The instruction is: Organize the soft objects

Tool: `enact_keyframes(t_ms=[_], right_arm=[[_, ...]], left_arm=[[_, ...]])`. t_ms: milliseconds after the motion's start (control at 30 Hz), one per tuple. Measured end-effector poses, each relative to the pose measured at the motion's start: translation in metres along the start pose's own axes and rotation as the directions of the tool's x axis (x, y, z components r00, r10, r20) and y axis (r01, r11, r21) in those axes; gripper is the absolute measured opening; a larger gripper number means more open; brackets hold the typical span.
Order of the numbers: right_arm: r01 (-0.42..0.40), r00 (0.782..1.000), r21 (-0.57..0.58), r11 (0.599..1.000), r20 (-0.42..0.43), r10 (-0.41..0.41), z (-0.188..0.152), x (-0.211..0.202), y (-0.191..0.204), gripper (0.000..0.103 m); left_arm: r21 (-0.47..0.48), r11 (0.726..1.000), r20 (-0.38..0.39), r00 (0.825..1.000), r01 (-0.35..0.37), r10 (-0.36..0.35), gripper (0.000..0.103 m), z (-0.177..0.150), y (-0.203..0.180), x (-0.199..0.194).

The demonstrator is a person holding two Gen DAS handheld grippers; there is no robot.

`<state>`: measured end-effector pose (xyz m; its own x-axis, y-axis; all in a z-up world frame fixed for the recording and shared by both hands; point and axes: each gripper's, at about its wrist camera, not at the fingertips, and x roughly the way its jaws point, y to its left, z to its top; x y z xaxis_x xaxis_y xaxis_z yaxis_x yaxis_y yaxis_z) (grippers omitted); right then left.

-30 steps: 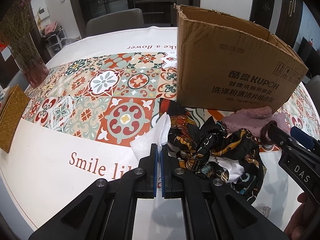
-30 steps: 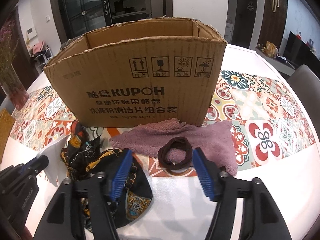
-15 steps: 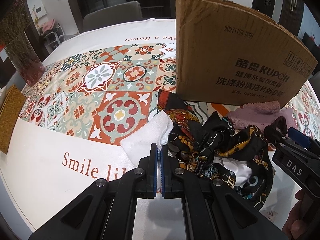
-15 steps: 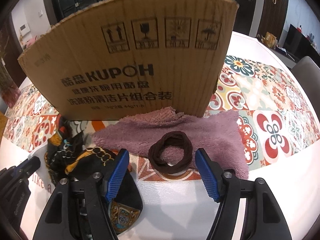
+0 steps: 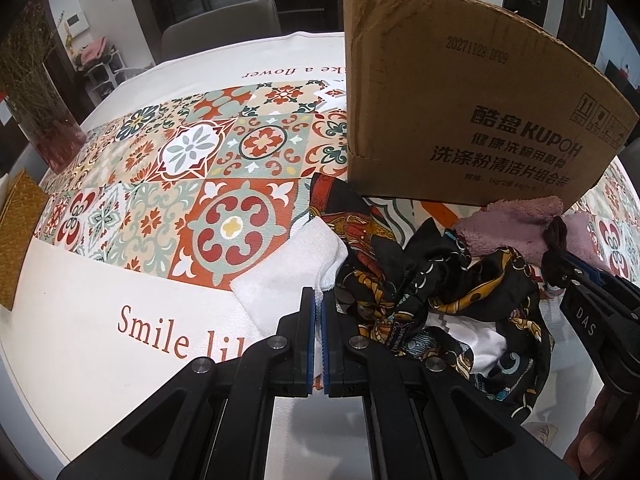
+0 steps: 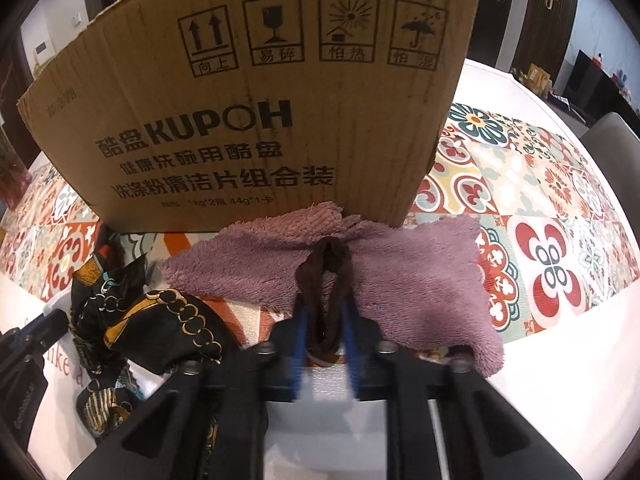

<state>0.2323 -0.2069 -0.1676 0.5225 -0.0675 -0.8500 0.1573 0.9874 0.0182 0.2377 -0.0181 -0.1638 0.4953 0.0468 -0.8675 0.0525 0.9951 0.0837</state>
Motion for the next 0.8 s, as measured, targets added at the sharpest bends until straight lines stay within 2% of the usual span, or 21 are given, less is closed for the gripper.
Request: enact_keyframes(t_ms=[100, 467, 800], right_arm=[[0.003, 1.000, -0.006, 1.000, 0.012, -0.003, -0.002, -0.004, 0.000, 0.010], [-0.005, 0.998, -0.006, 1.000, 0.070, 0.005, -0.007, -0.034, 0.010, 0.009], [-0.014, 0.991, -0.005, 1.000, 0.134, 0.015, -0.004, -0.069, 0.011, 0.009]], left_arm=[[0.003, 1.000, 0.005, 1.000, 0.002, -0.002, 0.005, -0.001, -0.001, -0.002], [-0.005, 1.000, 0.034, 0.999, 0.006, -0.006, 0.005, 0.001, 0.001, -0.019], [-0.002, 1.000, 0.106, 0.994, 0.028, -0.028, 0.005, 0.005, 0.001, -0.054]])
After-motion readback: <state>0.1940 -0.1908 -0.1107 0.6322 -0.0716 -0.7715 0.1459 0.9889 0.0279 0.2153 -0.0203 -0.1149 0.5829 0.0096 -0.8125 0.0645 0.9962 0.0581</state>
